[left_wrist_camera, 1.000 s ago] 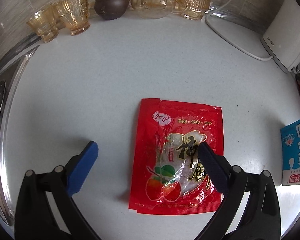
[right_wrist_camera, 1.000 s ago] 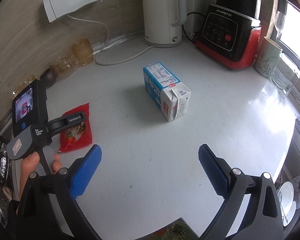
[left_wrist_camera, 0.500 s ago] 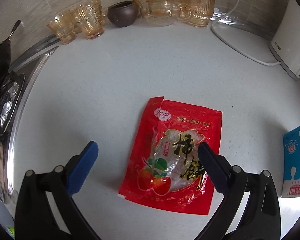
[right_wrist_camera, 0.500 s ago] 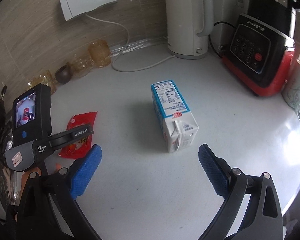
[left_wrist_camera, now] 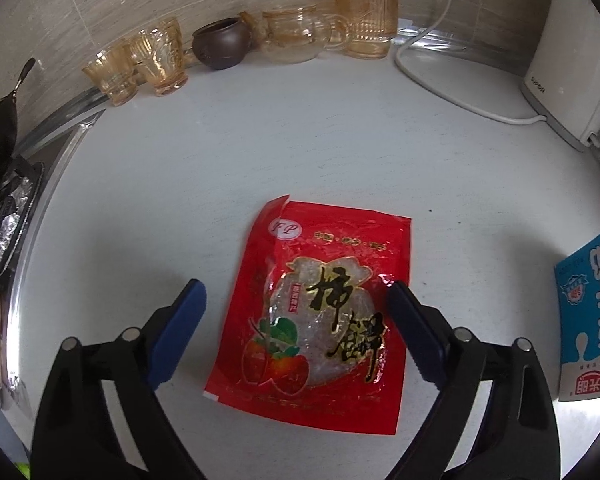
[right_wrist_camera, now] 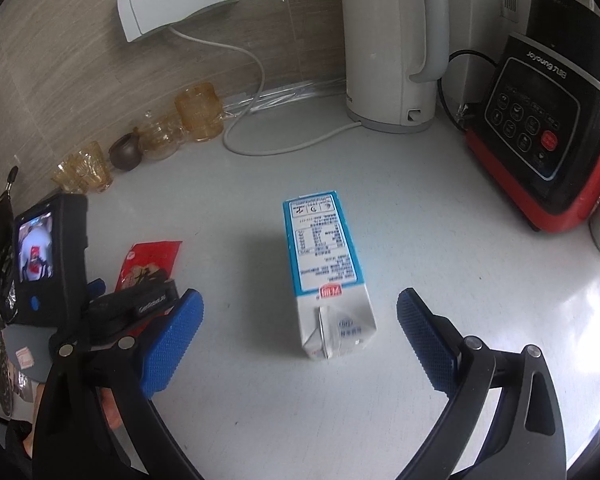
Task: Collect trash
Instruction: 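Move both tools to the counter toward the red snack bag and milk carton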
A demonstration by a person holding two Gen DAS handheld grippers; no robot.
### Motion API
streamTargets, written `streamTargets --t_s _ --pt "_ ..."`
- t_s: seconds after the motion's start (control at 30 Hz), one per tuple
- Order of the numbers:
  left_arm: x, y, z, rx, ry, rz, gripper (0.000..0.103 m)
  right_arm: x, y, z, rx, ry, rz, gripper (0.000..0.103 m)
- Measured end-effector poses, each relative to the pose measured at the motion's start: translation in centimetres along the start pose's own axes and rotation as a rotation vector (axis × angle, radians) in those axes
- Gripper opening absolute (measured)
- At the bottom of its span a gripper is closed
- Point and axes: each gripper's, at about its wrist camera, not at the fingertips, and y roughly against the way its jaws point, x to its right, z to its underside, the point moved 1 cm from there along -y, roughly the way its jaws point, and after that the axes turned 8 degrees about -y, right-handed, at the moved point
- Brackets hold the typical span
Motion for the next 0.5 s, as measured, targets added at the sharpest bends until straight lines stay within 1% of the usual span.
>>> streamTargets --t_s 0.1,0.2,0.27,0.37,0.5 --pt "0.1 0.1 0.0 0.019 -0.014 0.033 0.078 0.1 -0.3 -0.2 0.000 0.001 0.004 0.097" --pt "0.2 0.2 0.0 0.040 -0.040 0.044 0.077 0.3 -0.4 -0.3 0.005 -0.005 0.004 0.097" --pt "0.1 0.2 0.0 0.049 -0.049 0.068 0.076 0.4 -0.5 -0.1 0.003 -0.012 0.004 0.097" --pt "-0.7 -0.2 -0.1 0.044 -0.037 0.139 0.075 0.5 -0.4 -0.1 0.006 -0.021 0.007 0.097" --pt "-1.0 -0.3 -0.1 0.059 -0.079 0.160 0.075 0.4 -0.2 0.0 0.013 -0.017 0.004 0.097"
